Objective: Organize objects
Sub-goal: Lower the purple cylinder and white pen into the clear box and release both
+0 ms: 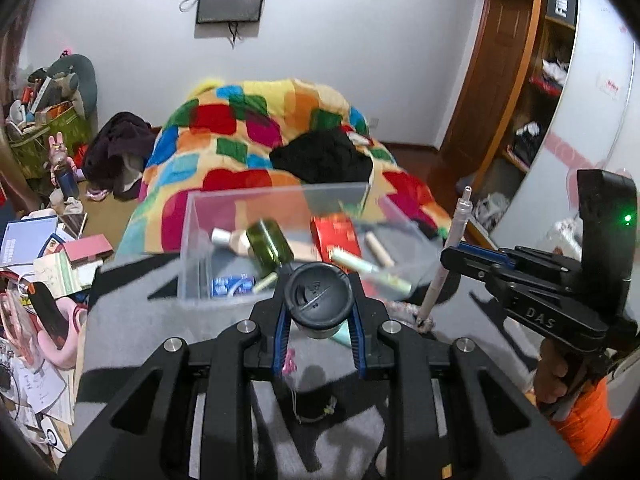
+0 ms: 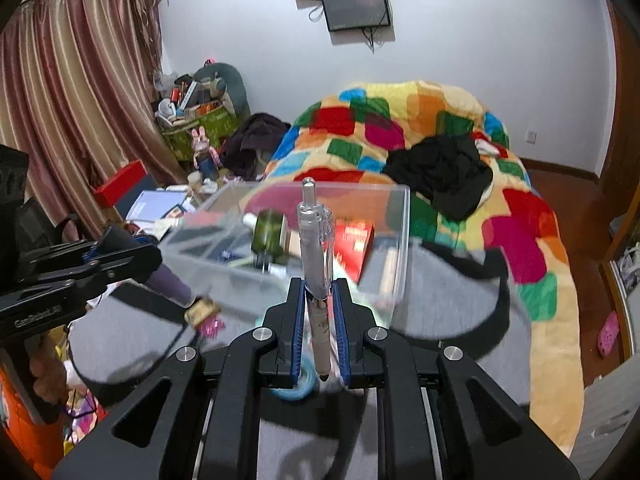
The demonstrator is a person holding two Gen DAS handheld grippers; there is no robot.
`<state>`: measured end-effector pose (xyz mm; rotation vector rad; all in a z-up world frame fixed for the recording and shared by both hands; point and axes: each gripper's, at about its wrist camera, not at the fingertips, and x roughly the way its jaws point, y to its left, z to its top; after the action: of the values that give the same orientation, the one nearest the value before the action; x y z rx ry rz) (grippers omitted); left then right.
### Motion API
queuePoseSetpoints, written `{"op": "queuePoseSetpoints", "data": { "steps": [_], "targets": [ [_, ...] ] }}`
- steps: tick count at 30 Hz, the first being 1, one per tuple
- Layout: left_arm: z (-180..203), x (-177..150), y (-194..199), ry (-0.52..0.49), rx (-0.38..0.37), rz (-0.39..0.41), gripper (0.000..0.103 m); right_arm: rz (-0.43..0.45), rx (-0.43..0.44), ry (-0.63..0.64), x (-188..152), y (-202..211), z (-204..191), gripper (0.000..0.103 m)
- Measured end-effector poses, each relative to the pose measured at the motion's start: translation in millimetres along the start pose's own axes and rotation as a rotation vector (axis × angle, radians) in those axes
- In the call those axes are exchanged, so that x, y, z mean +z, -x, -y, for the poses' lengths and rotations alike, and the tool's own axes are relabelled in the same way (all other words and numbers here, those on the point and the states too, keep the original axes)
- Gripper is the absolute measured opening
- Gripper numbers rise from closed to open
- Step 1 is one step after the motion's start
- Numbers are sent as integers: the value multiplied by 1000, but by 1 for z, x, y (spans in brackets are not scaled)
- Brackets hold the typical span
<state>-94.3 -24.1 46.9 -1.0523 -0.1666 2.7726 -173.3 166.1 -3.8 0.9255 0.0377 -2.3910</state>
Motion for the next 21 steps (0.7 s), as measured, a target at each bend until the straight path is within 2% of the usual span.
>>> {"op": "queuePoseSetpoints", "data": {
  "steps": [8,12,15,21],
  "targets": [
    [-12,29,-5,44,13,53,25,84,-32,42,37,7,-7,13],
    [-23,38,-19,84,24,57,25,111,-102,101,52,-4,-16,13],
    [-30,38,-36,110,25,31,25,78,-170,154,54,-25,-22,13],
    [-42,26,-68,147,10,-53,25,-60,-233,227,40,-80,-26,13]
  ]
}}
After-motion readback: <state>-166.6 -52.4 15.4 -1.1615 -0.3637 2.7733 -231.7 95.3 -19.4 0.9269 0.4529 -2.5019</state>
